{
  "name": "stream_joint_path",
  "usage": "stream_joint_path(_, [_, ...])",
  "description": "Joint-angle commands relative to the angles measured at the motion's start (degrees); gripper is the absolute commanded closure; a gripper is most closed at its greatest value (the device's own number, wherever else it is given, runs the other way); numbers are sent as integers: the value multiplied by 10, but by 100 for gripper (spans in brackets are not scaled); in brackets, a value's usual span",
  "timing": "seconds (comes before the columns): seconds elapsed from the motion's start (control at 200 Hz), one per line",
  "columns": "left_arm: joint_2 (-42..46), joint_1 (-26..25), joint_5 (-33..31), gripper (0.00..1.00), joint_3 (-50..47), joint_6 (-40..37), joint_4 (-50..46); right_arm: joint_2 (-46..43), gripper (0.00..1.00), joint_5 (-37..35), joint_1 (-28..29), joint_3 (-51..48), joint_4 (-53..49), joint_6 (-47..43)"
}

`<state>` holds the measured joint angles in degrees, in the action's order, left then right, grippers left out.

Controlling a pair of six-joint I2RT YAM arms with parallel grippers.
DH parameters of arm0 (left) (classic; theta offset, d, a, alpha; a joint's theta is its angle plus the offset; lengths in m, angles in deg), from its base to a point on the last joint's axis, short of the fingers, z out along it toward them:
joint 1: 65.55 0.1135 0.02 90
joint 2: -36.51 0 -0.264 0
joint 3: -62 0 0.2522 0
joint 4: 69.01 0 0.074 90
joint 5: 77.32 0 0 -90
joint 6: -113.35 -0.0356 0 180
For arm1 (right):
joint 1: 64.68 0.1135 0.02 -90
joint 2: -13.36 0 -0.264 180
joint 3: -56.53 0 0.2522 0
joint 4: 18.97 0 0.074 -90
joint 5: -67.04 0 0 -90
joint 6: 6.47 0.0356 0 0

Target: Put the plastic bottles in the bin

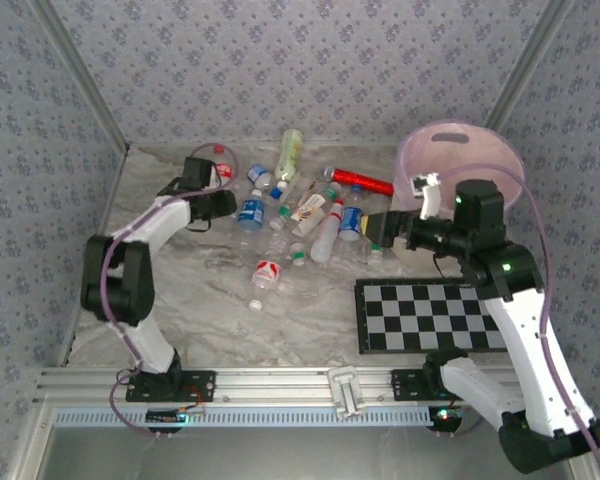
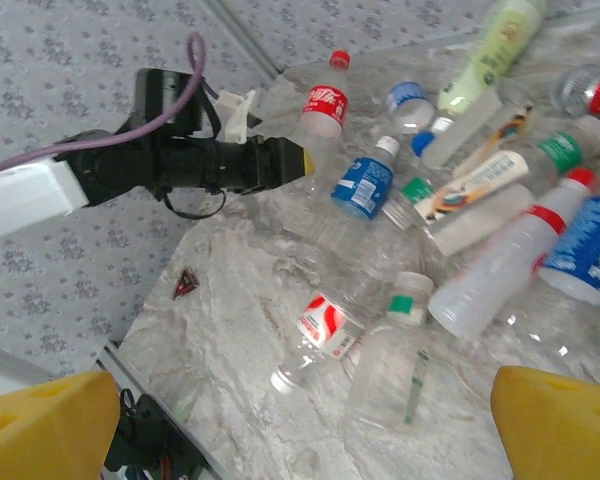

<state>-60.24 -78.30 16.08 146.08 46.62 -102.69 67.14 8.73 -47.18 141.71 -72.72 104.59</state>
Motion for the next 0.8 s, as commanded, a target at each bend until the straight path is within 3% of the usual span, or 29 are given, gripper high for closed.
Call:
stream_joint_path(0.0, [99,-30,17,62,-12,-13,-16,53,3,-73,75,58,53,18])
stream_joint_path(0.105, [190,-86,54,61,-52,-15,-3,110,13,-118,122,98,70,24])
stream_joint_path(0.225, [266,-162,108,60,-96,-14,44,168,16,-90,125,139,44,18])
stream_joint_path(0.475, [325,-289,112,61,-158,36,145,217,29,-71,112,139,53,39])
stream_joint_path(0.55, [332,-310,90,60,-157,33,145,226,28,-57,111,134,90,42])
stream_joint_path(0.645, [330,-325,83,60,-152,38,149,231,18,-36,110,122,140,61])
stream_joint_path(0.795, [336,-352,58,60,-146,37,134,245,10,-103,89,144,97,67])
